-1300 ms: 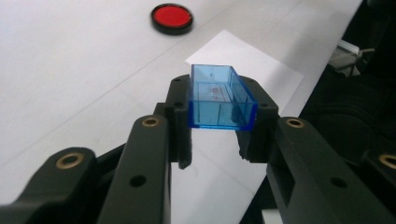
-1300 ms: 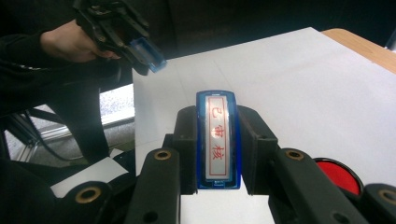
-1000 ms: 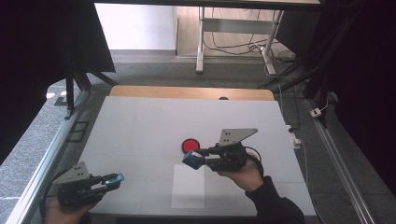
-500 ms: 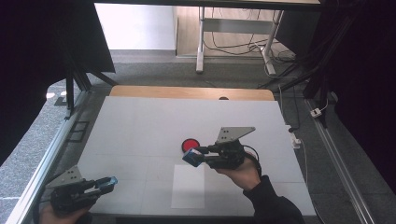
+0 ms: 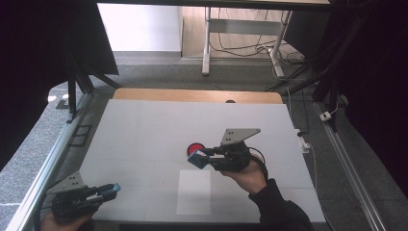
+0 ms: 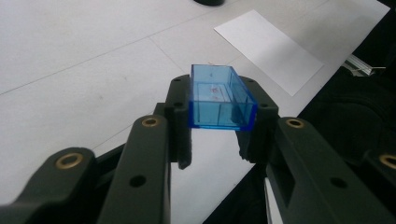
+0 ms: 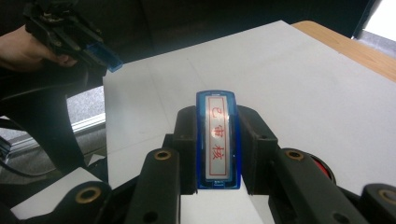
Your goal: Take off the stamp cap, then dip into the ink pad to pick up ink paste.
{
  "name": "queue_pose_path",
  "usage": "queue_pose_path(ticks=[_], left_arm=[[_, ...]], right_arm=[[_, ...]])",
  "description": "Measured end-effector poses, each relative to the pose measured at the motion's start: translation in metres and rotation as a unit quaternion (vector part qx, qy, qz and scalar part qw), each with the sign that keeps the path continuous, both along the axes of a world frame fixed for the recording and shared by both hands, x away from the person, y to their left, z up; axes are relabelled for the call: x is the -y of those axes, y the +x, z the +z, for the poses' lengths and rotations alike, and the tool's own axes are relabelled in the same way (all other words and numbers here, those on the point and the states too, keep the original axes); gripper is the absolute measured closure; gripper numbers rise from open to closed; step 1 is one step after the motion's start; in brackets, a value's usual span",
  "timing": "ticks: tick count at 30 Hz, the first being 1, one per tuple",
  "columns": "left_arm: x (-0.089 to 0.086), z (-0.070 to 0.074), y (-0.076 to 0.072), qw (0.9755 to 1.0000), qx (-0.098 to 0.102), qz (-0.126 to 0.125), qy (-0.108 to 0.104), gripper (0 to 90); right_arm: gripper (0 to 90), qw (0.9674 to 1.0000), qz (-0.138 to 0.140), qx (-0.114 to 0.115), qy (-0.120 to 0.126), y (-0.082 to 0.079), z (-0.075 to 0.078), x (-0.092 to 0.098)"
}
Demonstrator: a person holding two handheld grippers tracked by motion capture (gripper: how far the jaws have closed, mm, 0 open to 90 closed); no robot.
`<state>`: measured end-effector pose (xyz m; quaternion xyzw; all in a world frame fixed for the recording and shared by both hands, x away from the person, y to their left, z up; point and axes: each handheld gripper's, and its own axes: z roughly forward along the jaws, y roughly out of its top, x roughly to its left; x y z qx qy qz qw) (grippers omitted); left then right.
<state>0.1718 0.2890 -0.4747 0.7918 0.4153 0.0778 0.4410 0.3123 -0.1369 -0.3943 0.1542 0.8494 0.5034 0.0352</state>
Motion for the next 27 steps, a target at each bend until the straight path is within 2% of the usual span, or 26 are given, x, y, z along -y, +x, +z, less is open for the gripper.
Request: queue_pose_path(ticks=[11, 20, 27], left_arm=[[0.001, 0.0, 0.0, 1.0, -0.002, 0.001, 0.007, 68.2], [0.003, 0.0, 0.0, 0.9999, -0.002, 0.002, 0.013, 68.2], [0.003, 0.0, 0.001, 0.9999, -0.003, 0.002, 0.014, 68.3]], right_arm=[[71.1, 0.9998, -0.016, -0.002, -0.008, 0.01, 0.0, 0.0], [71.1, 0.9994, -0.021, 0.003, -0.027, 0.021, -0.004, -0.008], [71.1, 0.9984, -0.038, 0.008, -0.04, 0.034, -0.008, -0.014]])
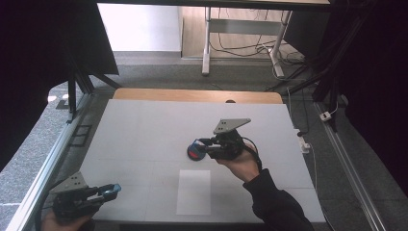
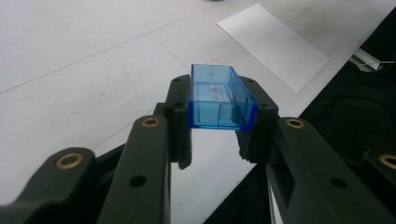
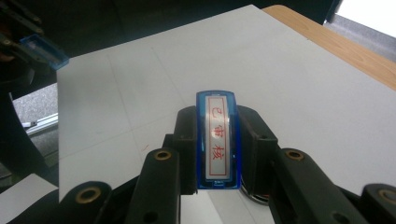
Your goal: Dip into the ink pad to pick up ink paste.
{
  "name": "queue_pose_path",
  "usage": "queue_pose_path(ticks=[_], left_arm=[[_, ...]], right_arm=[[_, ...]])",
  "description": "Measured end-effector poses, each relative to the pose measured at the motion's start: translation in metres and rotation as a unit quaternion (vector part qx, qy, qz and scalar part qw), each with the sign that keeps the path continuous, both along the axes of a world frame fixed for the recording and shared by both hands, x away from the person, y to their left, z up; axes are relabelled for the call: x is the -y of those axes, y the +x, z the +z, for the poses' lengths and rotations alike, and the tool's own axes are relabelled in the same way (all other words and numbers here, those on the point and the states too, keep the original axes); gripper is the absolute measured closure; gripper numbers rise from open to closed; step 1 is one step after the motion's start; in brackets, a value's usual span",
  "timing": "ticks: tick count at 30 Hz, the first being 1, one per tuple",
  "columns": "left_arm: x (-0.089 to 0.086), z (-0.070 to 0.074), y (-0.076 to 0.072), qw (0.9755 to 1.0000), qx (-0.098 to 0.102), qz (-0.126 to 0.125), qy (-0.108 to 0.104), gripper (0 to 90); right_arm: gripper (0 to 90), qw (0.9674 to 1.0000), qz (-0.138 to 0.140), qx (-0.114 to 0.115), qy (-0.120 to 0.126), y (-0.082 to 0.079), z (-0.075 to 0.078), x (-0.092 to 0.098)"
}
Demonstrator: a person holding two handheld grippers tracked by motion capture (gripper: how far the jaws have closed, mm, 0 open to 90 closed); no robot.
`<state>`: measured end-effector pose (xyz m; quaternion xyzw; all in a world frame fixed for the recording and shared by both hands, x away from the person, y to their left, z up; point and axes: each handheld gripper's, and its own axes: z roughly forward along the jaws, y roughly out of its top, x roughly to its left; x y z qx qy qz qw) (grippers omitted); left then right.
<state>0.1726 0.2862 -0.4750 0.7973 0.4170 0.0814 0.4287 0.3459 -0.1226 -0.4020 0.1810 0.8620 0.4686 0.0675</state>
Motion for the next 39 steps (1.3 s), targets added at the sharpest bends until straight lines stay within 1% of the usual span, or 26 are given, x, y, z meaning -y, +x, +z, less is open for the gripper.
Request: queue_pose_path(ticks=[1, 4, 6, 9, 15, 18, 23, 27, 31, 36, 39], left_arm=[[0.0, 0.0, 0.0, 1.0, 0.0, -0.001, 0.0, 68.2], [0.0, 0.0, 0.0, 1.0, 0.0, -0.001, 0.003, 68.2], [0.0, 0.0, 0.0, 1.0, -0.001, -0.001, 0.002, 68.3], [0.0, 0.0, 0.0, 1.0, -0.002, 0.0, -0.001, 68.3], [-0.001, 0.0, 0.001, 1.0, -0.003, -0.001, -0.004, 68.3], [-0.001, 0.0, 0.001, 1.0, -0.003, -0.001, -0.004, 68.3], [-0.001, 0.0, 0.001, 1.0, -0.003, -0.003, -0.003, 68.3], [-0.001, 0.0, 0.001, 1.0, -0.003, -0.004, -0.002, 68.4], [0.0, 0.0, 0.001, 1.0, -0.005, -0.005, -0.001, 68.3], [0.0, 0.0, 0.001, 1.0, -0.004, -0.006, -0.001, 68.4], [0.0, -0.001, 0.001, 1.0, -0.005, -0.007, -0.001, 68.4]], right_arm=[[71.1, 1.0, -0.001, -0.002, -0.001, 0.002, -0.001, -0.001], [71.1, 0.9999, -0.008, 0.007, -0.013, 0.007, -0.003, -0.004], [71.1, 0.9997, -0.013, 0.008, -0.02, 0.011, -0.005, -0.005], [71.1, 0.9995, -0.02, 0.004, -0.025, 0.017, -0.009, -0.006], [71.1, 0.9983, -0.034, 0.0, -0.047, 0.03, -0.019, -0.01], [71.1, 0.9979, -0.037, -0.001, -0.054, 0.035, -0.023, -0.013], [71.1, 0.9971, -0.041, -0.01, -0.064, 0.043, -0.031, -0.019], [71.1, 0.9959, -0.047, -0.014, -0.076, 0.05, -0.037, -0.021], [71.1, 0.9951, -0.051, -0.019, -0.083, 0.056, -0.043, -0.023], [71.1, 0.9924, -0.061, -0.03, -0.102, 0.062, -0.053, -0.027], [71.2, 0.9914, -0.061, -0.031, -0.112, 0.064, -0.059, -0.029]])
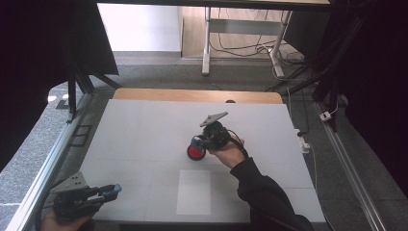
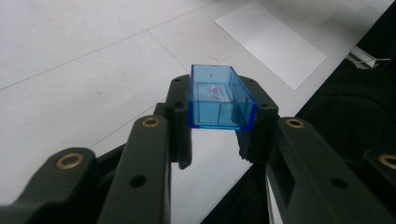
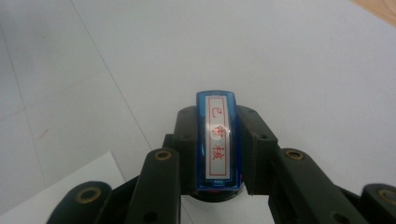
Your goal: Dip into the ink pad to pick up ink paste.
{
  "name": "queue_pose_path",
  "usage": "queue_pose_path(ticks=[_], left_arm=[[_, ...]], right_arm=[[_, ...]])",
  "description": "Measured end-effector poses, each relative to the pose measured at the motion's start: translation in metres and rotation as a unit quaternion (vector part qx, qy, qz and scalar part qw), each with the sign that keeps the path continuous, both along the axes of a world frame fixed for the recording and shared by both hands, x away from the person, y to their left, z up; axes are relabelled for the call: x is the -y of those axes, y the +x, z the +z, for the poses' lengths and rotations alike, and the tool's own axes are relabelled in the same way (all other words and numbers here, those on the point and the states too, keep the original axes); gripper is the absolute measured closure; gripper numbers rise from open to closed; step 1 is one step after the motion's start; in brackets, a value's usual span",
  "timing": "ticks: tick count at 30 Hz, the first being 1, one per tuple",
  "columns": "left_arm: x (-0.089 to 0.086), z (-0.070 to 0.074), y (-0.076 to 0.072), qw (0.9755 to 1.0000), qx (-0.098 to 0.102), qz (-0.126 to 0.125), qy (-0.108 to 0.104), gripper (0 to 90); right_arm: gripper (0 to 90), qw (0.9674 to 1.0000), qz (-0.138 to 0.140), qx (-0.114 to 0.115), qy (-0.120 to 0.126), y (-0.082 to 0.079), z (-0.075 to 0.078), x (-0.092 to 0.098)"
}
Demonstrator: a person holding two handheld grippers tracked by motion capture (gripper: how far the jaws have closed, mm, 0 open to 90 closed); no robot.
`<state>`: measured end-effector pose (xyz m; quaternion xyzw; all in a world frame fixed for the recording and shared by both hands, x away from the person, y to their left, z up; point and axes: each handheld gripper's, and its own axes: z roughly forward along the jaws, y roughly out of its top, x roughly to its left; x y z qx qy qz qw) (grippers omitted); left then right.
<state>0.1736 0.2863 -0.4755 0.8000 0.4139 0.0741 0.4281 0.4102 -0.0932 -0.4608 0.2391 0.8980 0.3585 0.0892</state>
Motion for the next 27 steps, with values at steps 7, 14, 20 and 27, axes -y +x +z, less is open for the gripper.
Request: queue_pose_path(ticks=[7, 14, 20, 27], left_arm=[[0.0, 0.0, 0.0, 1.0, 0.0, -0.001, 0.0, 68.3], [0.0, 0.0, 0.0, 1.0, 0.0, 0.0, 0.0, 68.3], [0.0, 0.0, 0.0, 1.0, -0.002, -0.001, 0.001, 68.4], [0.0, 0.0, 0.0, 1.0, -0.004, -0.001, 0.001, 68.3]], right_arm=[[71.2, 0.9999, -0.001, -0.003, -0.016, 0.003, -0.01, -0.005], [71.2, 0.9996, -0.004, -0.003, -0.026, 0.006, -0.017, -0.007], [71.2, 0.9996, -0.012, -0.02, -0.019, 0.009, -0.018, -0.006], [71.4, 0.9993, -0.017, -0.012, -0.032, 0.008, -0.018, -0.011]])
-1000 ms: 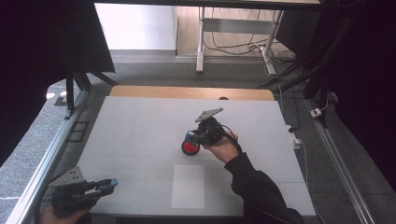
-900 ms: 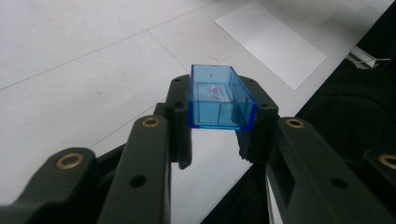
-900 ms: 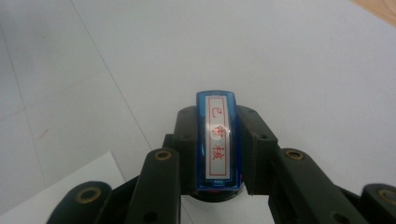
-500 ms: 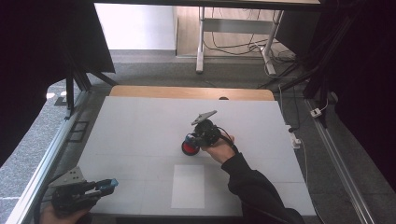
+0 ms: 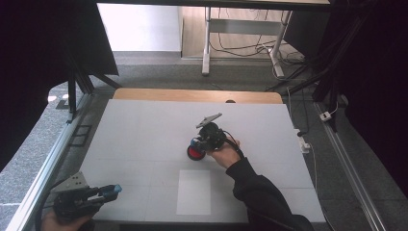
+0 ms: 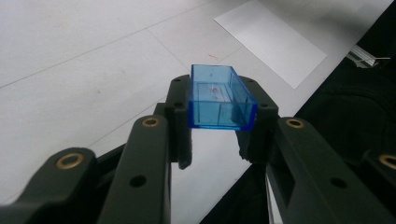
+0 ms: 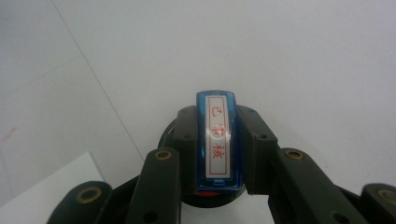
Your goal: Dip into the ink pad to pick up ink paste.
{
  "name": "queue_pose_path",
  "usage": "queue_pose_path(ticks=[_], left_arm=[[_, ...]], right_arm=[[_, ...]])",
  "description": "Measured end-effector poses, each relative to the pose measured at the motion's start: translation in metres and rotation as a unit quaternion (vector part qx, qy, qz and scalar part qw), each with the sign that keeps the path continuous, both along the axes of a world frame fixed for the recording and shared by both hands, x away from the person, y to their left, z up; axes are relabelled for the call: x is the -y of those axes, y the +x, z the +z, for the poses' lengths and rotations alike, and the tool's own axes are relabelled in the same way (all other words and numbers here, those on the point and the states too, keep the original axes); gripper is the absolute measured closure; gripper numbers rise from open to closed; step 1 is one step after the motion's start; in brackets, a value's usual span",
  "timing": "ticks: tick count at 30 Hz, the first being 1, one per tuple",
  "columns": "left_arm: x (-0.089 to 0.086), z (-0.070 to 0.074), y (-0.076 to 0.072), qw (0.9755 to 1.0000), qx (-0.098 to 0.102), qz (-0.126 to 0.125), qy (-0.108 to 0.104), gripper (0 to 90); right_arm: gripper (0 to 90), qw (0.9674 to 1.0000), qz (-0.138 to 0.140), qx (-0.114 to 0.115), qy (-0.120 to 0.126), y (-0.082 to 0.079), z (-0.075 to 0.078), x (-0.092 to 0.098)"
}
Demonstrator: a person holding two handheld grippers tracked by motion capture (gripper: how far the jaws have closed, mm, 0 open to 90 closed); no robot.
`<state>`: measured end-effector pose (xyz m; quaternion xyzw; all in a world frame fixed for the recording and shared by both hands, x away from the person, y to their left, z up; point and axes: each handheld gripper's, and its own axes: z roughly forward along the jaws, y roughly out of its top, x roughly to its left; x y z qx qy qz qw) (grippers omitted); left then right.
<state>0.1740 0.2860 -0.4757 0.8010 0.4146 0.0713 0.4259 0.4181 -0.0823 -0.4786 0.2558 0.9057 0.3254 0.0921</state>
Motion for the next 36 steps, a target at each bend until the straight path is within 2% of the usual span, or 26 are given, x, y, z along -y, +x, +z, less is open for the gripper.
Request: queue_pose_path(ticks=[4, 8, 11, 17, 25, 28, 36], left_arm=[[0.0, 0.0, 0.0, 1.0, 0.0, -0.001, 0.001, 68.4], [0.0, 0.0, 0.0, 1.0, 0.0, -0.001, 0.002, 68.3], [0.001, 0.0, 0.0, 1.0, 0.0, -0.001, 0.003, 68.3], [0.001, 0.0, 0.0, 1.0, 0.0, 0.0, 0.003, 68.3], [0.0, 0.0, 0.0, 1.0, -0.001, -0.001, 0.002, 68.3], [0.0, 0.0, 0.0, 1.0, -0.001, -0.001, 0.002, 68.3], [0.0, 0.0, 0.0, 1.0, -0.001, -0.001, 0.002, 68.3]], right_arm=[[71.4, 0.9992, 0.003, 0.028, -0.029, -0.009, 0.001, -0.008], [71.5, 0.9981, 0.009, 0.047, -0.041, -0.012, 0.0, -0.011], [71.5, 0.9985, 0.004, 0.042, -0.034, -0.012, 0.0, -0.01], [71.5, 0.9999, -0.006, 0.014, 0.001, -0.005, -0.002, -0.001], [71.4, 0.9986, -0.019, -0.024, 0.042, 0.005, -0.005, 0.01], [71.3, 0.9986, -0.02, -0.022, 0.043, 0.004, -0.005, 0.01], [71.2, 0.9998, -0.011, 0.006, 0.017, -0.003, -0.003, 0.004]])
